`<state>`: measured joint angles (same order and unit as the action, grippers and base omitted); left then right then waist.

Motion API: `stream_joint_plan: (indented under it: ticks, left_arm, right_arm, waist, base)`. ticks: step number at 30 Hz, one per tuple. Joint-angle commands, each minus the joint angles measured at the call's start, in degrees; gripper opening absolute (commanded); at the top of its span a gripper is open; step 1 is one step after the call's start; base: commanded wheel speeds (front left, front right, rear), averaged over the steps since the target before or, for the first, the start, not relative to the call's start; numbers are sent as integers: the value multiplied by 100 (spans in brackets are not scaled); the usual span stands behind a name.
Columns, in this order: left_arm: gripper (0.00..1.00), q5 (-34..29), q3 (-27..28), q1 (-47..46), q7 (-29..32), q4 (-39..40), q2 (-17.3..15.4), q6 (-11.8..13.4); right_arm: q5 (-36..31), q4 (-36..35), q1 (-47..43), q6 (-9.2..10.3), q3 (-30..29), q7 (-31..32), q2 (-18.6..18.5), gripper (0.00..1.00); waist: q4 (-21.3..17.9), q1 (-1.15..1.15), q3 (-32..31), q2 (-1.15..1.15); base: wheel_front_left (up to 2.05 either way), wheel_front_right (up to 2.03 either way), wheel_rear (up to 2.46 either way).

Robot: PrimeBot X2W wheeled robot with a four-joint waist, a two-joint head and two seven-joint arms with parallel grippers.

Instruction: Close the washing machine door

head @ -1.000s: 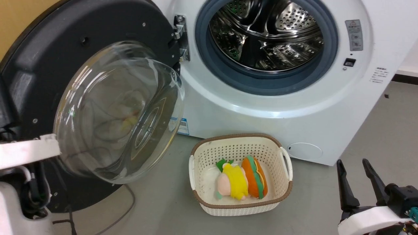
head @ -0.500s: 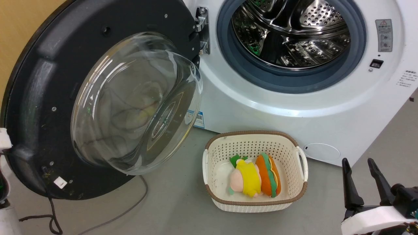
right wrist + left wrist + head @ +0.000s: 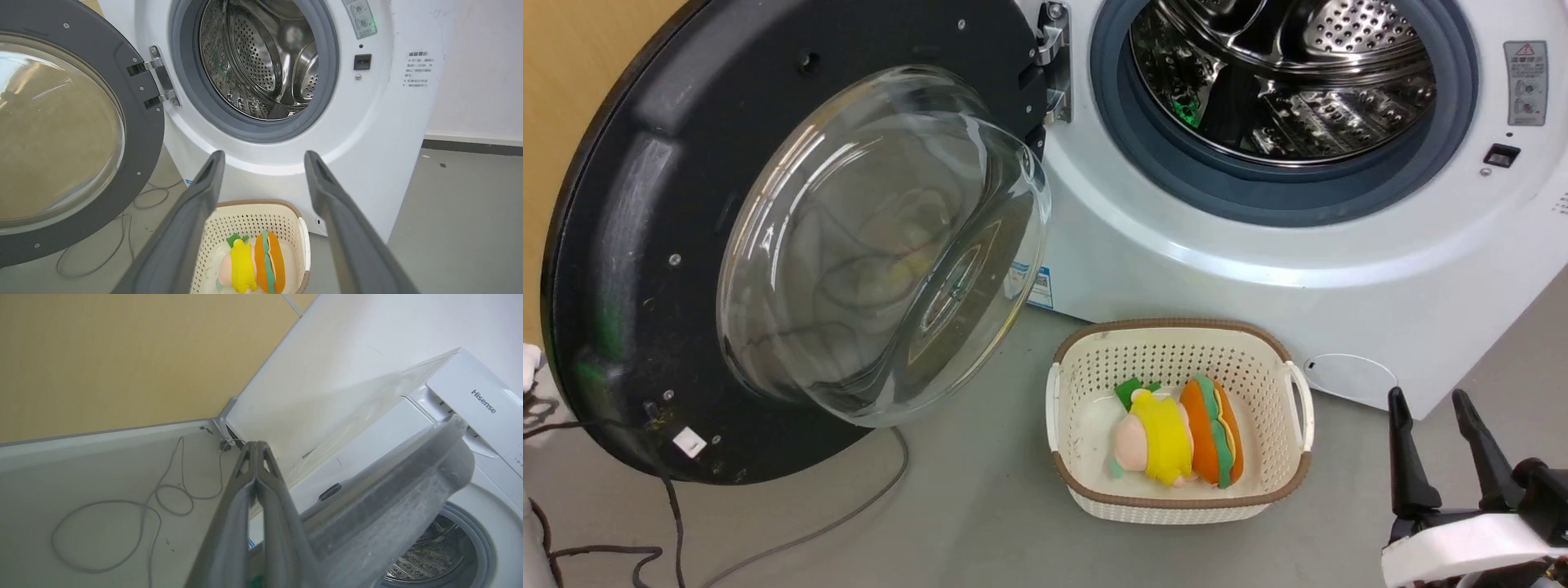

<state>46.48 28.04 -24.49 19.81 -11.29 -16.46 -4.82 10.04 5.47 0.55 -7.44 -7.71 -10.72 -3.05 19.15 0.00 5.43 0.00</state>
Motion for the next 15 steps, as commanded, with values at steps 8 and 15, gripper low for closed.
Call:
stream_joint_plan:
  ticks: [8, 15]
  left_arm:
    - [0, 1036, -334, 509, 924, 284, -222, -117]
    - [0, 1980, -788, 1126, 1396, 1073, -218, -162]
  right_arm:
    - [144, 26, 108, -4, -55, -144, 14, 100]
    - [227, 30, 85, -4, -143, -228, 15, 100]
  waist:
    - [102, 0, 58, 0]
    - [269, 0, 78, 0]
  base:
    - [0, 0, 0]
    - [0, 0, 0]
